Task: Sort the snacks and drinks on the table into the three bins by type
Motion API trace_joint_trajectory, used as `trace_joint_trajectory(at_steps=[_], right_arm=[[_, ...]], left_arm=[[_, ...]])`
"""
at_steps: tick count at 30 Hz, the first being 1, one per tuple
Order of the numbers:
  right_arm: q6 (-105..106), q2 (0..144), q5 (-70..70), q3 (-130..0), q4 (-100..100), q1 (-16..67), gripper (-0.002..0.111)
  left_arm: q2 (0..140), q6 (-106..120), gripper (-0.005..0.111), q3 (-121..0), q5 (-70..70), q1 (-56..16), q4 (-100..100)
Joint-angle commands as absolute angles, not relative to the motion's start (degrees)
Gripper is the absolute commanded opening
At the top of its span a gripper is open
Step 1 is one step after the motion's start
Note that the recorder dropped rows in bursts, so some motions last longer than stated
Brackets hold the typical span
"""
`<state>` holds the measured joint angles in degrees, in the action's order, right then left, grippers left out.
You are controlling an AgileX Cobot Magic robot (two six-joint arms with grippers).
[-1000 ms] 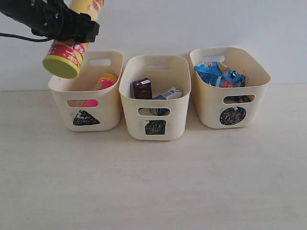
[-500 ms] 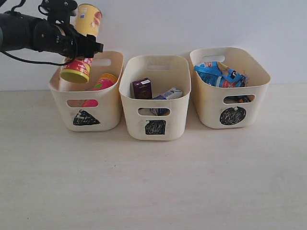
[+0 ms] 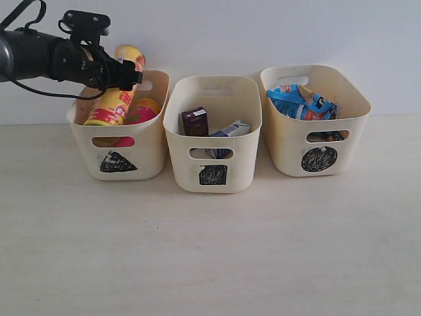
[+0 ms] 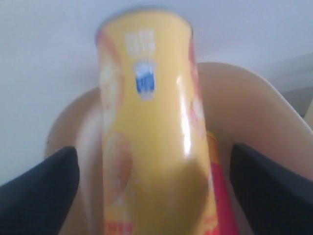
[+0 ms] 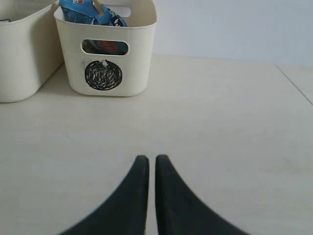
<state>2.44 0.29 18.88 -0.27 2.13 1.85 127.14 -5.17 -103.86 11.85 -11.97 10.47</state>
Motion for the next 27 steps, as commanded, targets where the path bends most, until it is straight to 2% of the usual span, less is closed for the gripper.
trace_joint_trajectory(at_steps=[1,7,10,14,16,22,27], right_arm=[[2.5,0.0,18.44,0.0,2.03,1.69,0.003],[2.5,0.0,18.44,0.0,2.03,1.69,0.003],[2.5,0.0,18.44,0.0,2.03,1.69,0.003],[2.5,0.0,18.44,0.0,2.03,1.69,0.003],[2.5,0.0,18.44,0.0,2.03,1.69,0.003],[2.5,0.0,18.44,0.0,2.03,1.69,0.003],[2.5,0.0,18.44,0.0,2.03,1.69,0.003]], left_arm=[[126.95,-5.64,0.079,-104.23,12.03,-11.9,10.5],[125.72,-5.64,0.077,-104.23,14.18,-11.9,10.5],[124.05,-5.64,0.066,-104.23,16.43,-11.9,10.5],[121.33,-5.64,0.03,-104.23,22.06,-11.9,10.54],[119.79,-4.98,0.005,-104.23,25.85,-11.9,12.03],[115.29,-4.55,0.004,-103.74,34.98,-11.9,13.82],[109.67,-5.21,0.004,-97.33,35.33,-11.9,14.41]])
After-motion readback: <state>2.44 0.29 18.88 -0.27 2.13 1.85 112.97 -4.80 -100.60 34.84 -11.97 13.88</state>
